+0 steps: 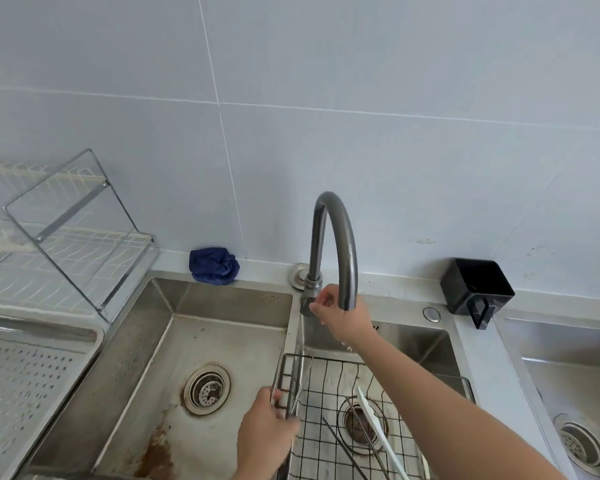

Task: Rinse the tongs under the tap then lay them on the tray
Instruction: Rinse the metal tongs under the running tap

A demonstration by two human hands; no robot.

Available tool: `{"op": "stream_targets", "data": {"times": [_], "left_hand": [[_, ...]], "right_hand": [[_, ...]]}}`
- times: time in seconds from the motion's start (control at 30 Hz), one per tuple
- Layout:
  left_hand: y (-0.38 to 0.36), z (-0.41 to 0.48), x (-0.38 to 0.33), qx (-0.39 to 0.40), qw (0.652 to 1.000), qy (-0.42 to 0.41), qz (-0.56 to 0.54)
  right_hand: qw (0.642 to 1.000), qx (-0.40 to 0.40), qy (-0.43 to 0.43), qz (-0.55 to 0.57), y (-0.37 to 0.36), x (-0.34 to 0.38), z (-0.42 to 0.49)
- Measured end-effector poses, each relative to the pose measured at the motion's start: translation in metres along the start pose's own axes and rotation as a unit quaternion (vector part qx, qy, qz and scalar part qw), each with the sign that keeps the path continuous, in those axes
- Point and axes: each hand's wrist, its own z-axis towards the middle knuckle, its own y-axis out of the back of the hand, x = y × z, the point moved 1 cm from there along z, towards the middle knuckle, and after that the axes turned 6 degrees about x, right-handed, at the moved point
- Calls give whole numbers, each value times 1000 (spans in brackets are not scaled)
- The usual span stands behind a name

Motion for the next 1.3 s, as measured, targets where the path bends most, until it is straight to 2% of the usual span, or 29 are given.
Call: {"op": "stream_targets", "data": {"times": [0.13, 0.27, 0.37, 0.47, 0.57, 0.7, 0.8, 0.9, 1.17, 1.3], "left_hand": [[-6, 9, 13, -19, 998, 6, 56], [-11, 7, 12, -51, 989, -41, 134], [-16, 4, 11, -63, 960, -80, 259], [-28, 4, 9, -34, 934, -122, 335], [-46, 3, -1, 26, 940, -102, 323], [-55, 1, -12, 60, 982, 2, 179], [-63, 0, -6, 75, 988, 30, 133], [-71, -2, 4, 92, 979, -3, 181], [-75, -10, 12, 45, 959, -84, 265], [-53, -21, 11, -5, 943, -180, 279]], "right_hand": [[1000, -16, 26, 0, 1, -9, 10], [999, -20, 37, -17, -3, -9, 14], [1000, -22, 20, -3, -8, -8, 16], [1000, -24, 11, 1, -9, -10, 16], [1000, -15, 0, 4, -10, -10, 14], [1000, -20, 8, -16, -9, -8, 16], [1000, -13, 10, -26, -7, -8, 18], [1000, -9, 15, -15, -7, -11, 18], [996, -22, 48, -69, -3, -10, 24], [995, -30, 57, -73, -3, -9, 24]]}}
